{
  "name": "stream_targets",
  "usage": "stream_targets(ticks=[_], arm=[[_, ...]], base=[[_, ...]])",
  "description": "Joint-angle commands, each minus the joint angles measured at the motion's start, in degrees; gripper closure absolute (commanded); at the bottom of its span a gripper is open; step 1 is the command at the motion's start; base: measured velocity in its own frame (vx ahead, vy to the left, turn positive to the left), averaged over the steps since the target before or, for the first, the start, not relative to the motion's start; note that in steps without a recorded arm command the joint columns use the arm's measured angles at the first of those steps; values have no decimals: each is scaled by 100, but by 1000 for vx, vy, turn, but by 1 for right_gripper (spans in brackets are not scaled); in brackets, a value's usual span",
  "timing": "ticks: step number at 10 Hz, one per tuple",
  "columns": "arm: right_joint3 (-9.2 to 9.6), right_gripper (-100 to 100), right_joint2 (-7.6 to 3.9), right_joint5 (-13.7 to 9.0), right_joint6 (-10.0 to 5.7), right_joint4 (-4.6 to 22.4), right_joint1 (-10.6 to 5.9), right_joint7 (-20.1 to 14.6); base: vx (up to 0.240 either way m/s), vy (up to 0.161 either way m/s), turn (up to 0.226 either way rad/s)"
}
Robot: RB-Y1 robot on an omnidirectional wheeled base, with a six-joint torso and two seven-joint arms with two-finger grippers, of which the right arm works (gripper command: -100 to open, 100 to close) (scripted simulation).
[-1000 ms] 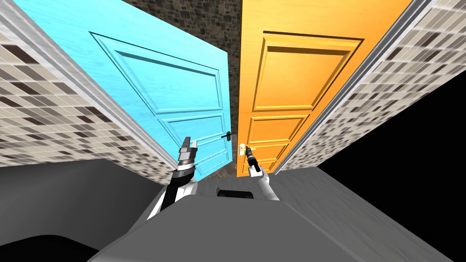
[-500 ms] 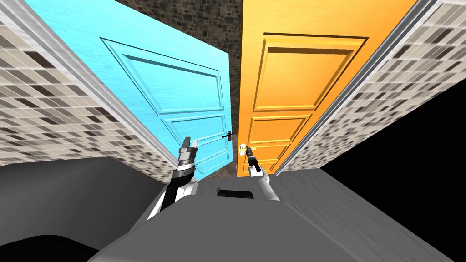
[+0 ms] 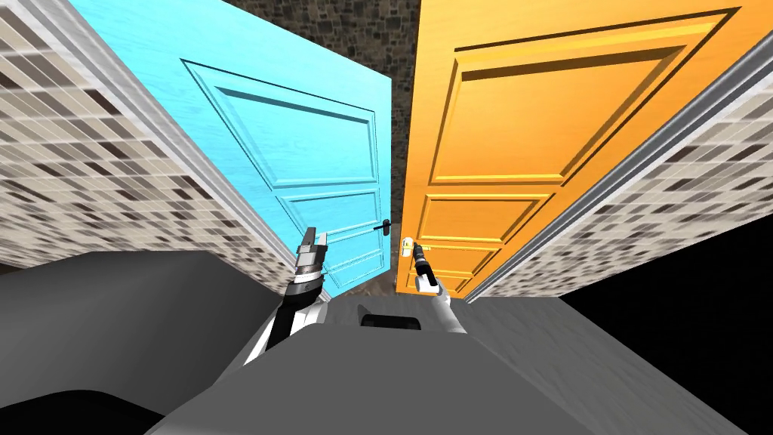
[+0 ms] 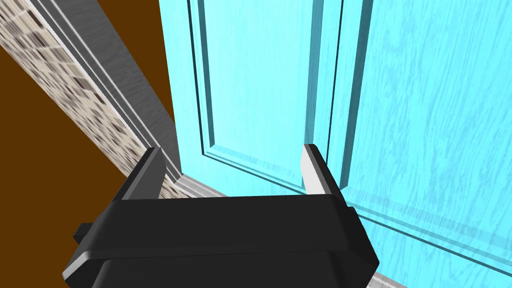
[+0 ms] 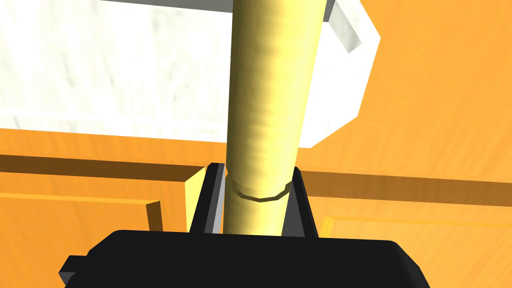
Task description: Push the door open
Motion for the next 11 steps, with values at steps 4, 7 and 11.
stream_targets(ticks=[4,7,11], arm=[[-416,100,-110,-612,-224,-24,-96,656],[-654,100,-128,-999,-353,6,-132,1064],[-778,100,-134,-1199,-420,21,-150,1275]], base=[[81,-4,130],[59,-12,125],[41,-10,62]])
